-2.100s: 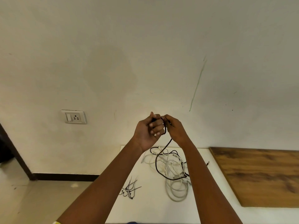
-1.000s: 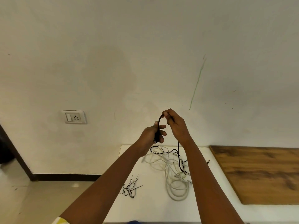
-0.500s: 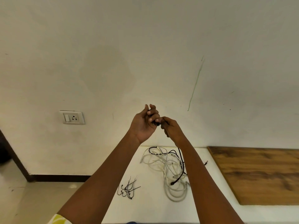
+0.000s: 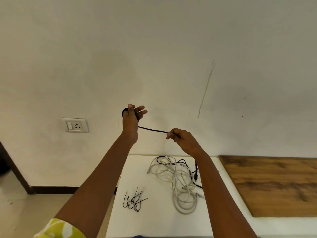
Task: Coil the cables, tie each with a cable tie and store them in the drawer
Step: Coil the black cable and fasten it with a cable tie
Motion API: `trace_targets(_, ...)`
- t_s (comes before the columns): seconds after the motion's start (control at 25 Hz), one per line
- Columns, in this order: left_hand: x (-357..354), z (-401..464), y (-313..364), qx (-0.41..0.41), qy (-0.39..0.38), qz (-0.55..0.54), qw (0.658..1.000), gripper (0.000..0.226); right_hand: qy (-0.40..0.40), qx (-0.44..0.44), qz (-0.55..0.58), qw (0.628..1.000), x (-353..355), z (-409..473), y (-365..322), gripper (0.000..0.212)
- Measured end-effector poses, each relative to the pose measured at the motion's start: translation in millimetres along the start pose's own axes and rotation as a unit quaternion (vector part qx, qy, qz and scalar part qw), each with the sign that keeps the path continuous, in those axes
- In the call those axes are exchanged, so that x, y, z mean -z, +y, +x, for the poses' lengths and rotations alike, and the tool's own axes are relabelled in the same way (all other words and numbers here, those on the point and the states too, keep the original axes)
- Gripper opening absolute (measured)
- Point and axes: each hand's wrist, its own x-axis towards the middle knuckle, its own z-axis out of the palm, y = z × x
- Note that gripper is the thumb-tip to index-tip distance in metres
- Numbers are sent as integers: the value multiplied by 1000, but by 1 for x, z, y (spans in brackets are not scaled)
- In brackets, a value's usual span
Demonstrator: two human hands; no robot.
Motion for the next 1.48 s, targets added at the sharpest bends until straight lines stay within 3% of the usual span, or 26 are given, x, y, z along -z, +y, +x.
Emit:
trace_targets(0.2, 4, -18, -31, 22, -78, 189, 979, 26, 82, 53, -60, 993, 6, 5, -13, 24)
trace_targets(0.44, -1, -49, -51, 110, -220, 225, 943, 39, 145, 60, -63, 986, 9, 16, -24, 20)
trace_targets(0.56, -9, -61, -53, 173, -231, 133, 948, 49, 144, 30, -48, 988, 5, 20, -22, 21)
trace_targets(0.72, -18, -67, -38, 243, -274, -85, 927, 40, 125, -8, 38, 991, -6, 21, -9, 23)
trace_targets(0.8, -22, -63, -28, 239, -266, -174, 917, 39, 99, -16, 78, 992, -12, 19, -6, 23)
trace_targets(1.0, -23, -44, -10, 161, -174, -248, 939, 37, 51, -5, -18, 999, -28, 9, -2, 29)
trace_targets(1.24, -13, -22, -11, 43, -28, -104, 993, 29, -28, 26, -74, 997, -32, -4, -6, 24)
trace_targets(1.36, -5, -18, -22, -19, -28, 48, 998, 28, -39, 44, -126, 990, -26, -5, -10, 25)
trace_targets(1.48, 5, -22, -32, 3, -64, 172, 983, 30, 14, 104, -187, 977, -19, -2, -16, 26)
